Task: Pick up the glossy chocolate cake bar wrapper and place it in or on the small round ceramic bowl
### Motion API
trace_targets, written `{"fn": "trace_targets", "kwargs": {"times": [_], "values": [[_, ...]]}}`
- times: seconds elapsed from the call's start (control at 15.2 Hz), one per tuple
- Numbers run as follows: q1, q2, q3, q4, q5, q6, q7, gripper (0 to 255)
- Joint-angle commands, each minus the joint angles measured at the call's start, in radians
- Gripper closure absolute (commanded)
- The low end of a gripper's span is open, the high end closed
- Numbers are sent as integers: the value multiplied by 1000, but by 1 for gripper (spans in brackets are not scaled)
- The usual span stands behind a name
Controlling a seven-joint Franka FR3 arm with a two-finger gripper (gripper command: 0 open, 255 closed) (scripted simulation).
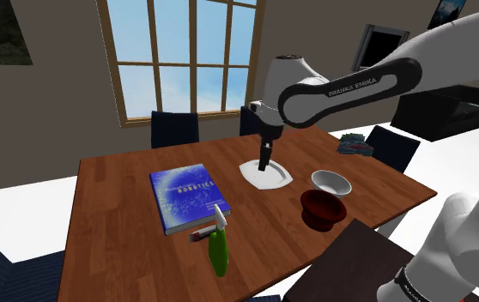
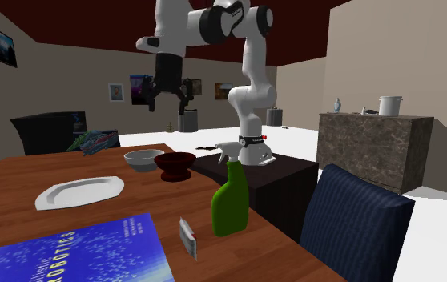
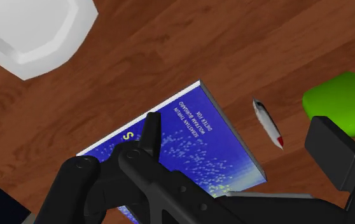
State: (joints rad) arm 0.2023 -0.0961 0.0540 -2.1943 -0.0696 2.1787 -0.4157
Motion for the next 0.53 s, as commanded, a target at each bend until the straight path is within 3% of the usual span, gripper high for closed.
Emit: {"fn": "trace_targets", "kwargs": {"times": [0.0, 0.46], "values": [[11, 65, 9, 28, -3, 30, -31, 0], [52, 284, 50, 135, -29, 118, -115, 0]]}}
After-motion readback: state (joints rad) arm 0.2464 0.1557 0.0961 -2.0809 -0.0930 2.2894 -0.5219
